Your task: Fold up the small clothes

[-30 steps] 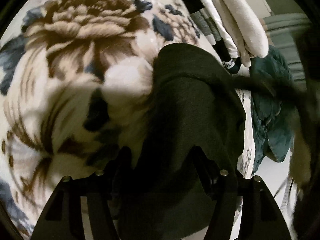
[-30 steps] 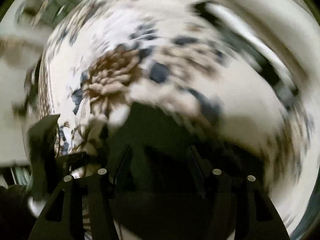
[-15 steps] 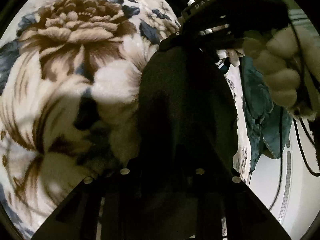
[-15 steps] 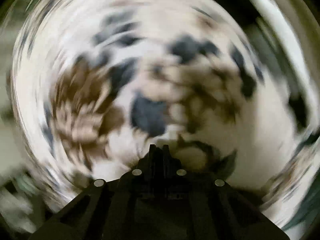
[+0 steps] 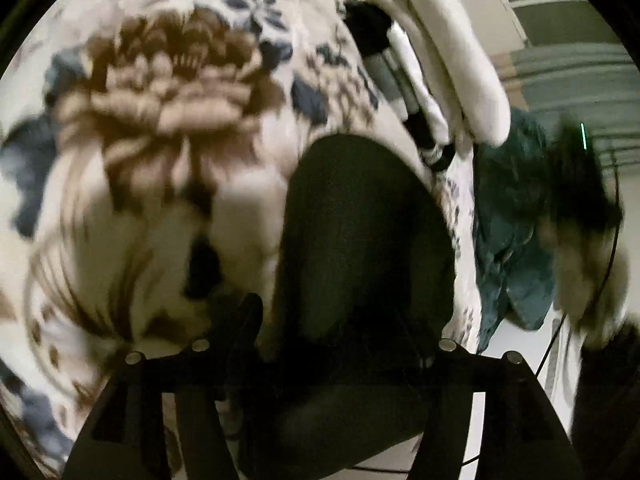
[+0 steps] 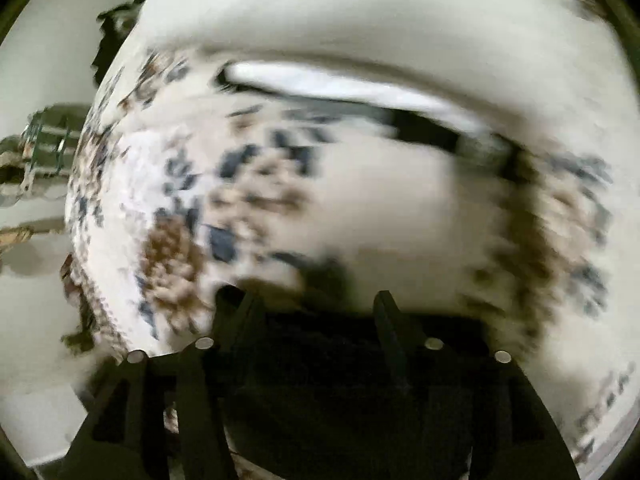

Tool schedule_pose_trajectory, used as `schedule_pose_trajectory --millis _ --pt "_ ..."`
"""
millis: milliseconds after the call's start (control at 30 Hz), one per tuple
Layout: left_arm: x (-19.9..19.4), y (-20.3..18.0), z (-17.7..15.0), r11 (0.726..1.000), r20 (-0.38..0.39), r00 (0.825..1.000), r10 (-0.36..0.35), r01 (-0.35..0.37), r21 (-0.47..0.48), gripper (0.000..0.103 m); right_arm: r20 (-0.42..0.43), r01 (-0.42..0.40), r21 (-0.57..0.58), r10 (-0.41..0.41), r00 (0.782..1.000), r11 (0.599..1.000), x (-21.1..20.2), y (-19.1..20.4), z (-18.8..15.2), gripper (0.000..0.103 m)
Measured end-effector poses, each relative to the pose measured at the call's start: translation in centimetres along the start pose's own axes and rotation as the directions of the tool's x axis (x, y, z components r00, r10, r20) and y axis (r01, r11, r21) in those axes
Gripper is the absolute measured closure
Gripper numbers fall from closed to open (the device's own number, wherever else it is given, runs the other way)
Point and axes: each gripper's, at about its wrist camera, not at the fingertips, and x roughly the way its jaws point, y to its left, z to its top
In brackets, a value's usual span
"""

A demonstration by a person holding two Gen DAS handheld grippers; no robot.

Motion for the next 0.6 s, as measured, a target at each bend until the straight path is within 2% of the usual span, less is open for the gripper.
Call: schedule_pose_trajectory --millis 100,233,300,433,467,500,533,600 --pt "-0.1 -0.9 2.1 1.0 0.016 1.0 0.018 -0.018 0.025 0.042 0.008 0.033 0.098 -0.034 0.999 0.995 -1.4 -6.0 -4.3 0.04" --pt "1.3 -3.1 4.9 0.992 0.013 0.997 0.075 -0.076 0.104 0.042 -0.004 0.009 0.183 -0.008 1.0 0.983 1.6 -10.4 -8.4 0.04" --pt "2.5 -3.9 5.6 0.983 0.006 0.993 0.116 -0.115 0.146 0.042 -0.002 0.0 0.19 0.0 1.0 0.982 3.6 -11.0 -9.1 0.04" --pt "5.0 -4.5 7.2 0.964 -0.023 0.982 0.189 -0.181 0.196 0.042 0.001 -0.109 0.235 0.112 0.994 0.966 7.8 -12.5 -9.6 0.04" --pt "5.6 -4.4 7.5 0.962 -0.03 0.979 0.2 -0.191 0.196 0.042 0.04 -0.146 0.241 0.141 0.989 0.959 8.3 -12.7 -9.7 0.049" --pt "5.9 -4.4 7.7 0.961 -0.033 0.977 0.21 -0.2 0.193 0.042 0.084 -0.143 0.235 0.127 0.988 0.961 8.1 -12.7 -9.7 0.079" --pt "6.2 -4.3 8.0 0.961 -0.038 0.977 0.21 -0.2 0.189 0.042 0.106 -0.143 0.238 0.12 0.987 0.961 8.0 -12.7 -9.8 0.086" --pt "6.5 -4.4 8.3 0.959 -0.041 0.974 0.221 -0.21 0.188 0.042 0.189 -0.144 0.25 0.097 0.977 0.957 6.4 -12.8 -9.8 0.09"
